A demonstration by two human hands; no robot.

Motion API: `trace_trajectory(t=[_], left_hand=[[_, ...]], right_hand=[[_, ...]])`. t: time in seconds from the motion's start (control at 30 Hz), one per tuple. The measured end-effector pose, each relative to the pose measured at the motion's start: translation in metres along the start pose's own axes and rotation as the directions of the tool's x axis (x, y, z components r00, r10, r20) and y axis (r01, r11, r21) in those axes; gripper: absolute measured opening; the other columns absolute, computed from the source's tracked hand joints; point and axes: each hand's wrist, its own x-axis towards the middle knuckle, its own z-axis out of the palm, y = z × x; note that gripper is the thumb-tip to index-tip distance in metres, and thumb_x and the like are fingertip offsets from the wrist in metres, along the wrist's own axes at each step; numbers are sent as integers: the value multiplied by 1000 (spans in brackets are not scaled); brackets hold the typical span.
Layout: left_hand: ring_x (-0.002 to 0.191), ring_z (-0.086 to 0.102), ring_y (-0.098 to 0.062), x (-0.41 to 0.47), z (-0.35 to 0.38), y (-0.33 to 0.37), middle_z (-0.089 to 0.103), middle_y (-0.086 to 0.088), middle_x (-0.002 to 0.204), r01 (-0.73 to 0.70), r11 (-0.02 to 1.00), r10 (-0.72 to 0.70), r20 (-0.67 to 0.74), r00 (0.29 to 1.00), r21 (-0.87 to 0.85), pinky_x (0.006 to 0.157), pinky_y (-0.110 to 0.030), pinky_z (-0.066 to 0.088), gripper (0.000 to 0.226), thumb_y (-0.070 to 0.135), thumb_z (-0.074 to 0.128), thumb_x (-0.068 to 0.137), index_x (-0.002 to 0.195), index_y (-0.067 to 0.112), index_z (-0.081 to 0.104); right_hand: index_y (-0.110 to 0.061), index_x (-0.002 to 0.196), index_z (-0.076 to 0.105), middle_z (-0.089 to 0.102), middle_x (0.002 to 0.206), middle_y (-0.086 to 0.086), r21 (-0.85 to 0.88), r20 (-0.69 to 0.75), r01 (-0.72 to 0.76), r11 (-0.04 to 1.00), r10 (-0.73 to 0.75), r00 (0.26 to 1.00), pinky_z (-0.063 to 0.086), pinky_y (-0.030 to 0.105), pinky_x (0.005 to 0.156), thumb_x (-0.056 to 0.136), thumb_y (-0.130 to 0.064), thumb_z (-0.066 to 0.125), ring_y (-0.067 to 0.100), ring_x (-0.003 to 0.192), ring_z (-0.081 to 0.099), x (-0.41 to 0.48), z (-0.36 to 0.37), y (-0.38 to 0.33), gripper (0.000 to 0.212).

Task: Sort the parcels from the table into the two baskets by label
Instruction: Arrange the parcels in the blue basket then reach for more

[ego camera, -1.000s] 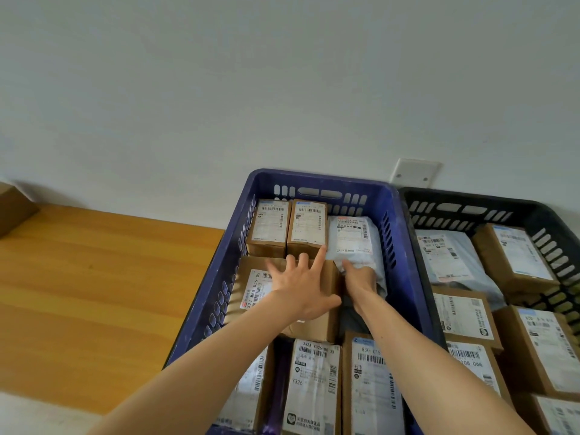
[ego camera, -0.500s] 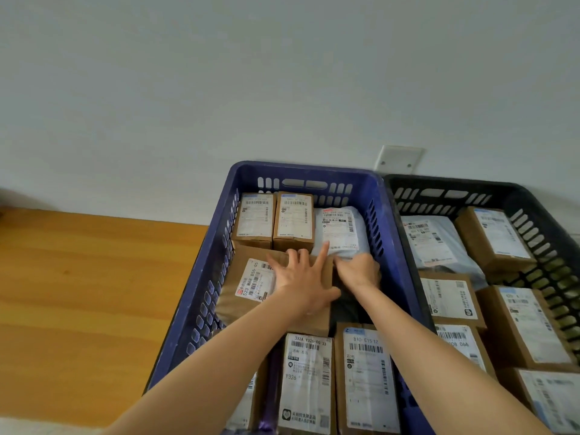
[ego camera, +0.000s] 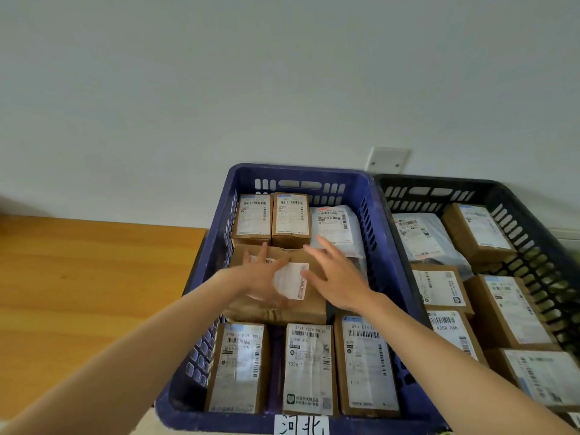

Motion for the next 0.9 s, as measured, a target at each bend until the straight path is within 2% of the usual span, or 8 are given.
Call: trace_trajectory(t=[0.1,0.17,0.33,0.47,0.77,0.9], left_hand=[[145,-10,-43,-6,-5,-13,-30,-7,156,-30,993,25,48,999,117,118,-58,8,113,51,77,74,148,50,-9],[145,-10,-43,-7,-1,-15,-29,-8,156,-42,989,37,39,999,139,118,-57,5,115,48,79,73,147,51,-9],[147,-2,-40,5,9,-21,-21,-13,158,-68,979,72,-13,997,192,118,-58,4,118,49,80,69,149,49,-6],[147,-8,-37,19,18,-27,-7,-14,161,-67,975,75,-31,997,213,116,-63,4,118,53,81,64,148,51,-2],[146,-14,-39,16,15,-27,-14,-9,160,-40,984,43,-13,999,172,116,-63,3,116,50,81,65,148,52,0],[148,-4,-36,1,15,-23,-12,-8,161,-33,982,41,-43,998,184,119,-55,9,104,55,73,74,151,45,4]], right_hand=[[-40,153,9,-18,161,-6,-169,217,87,982,-49,975,0,48,119,91,-69,35,19,146,-24,1,9,-5,73],[-43,152,2,-24,159,-5,-217,240,91,972,-38,970,-6,47,118,88,-73,33,20,143,-30,2,14,-3,77],[-46,151,1,-23,160,-3,-254,229,98,962,-39,973,-10,44,116,88,-74,31,22,143,-31,5,26,2,75],[-46,151,2,-23,160,-3,-255,254,84,963,-17,967,-7,48,117,88,-74,31,25,143,-30,5,31,5,76],[-47,151,1,-23,160,-2,-237,252,67,969,-5,968,-11,45,116,89,-74,32,24,144,-28,7,33,6,74],[-45,152,6,-21,161,-2,-209,219,74,975,-27,975,-8,45,120,92,-68,31,22,146,-22,6,28,6,68]])
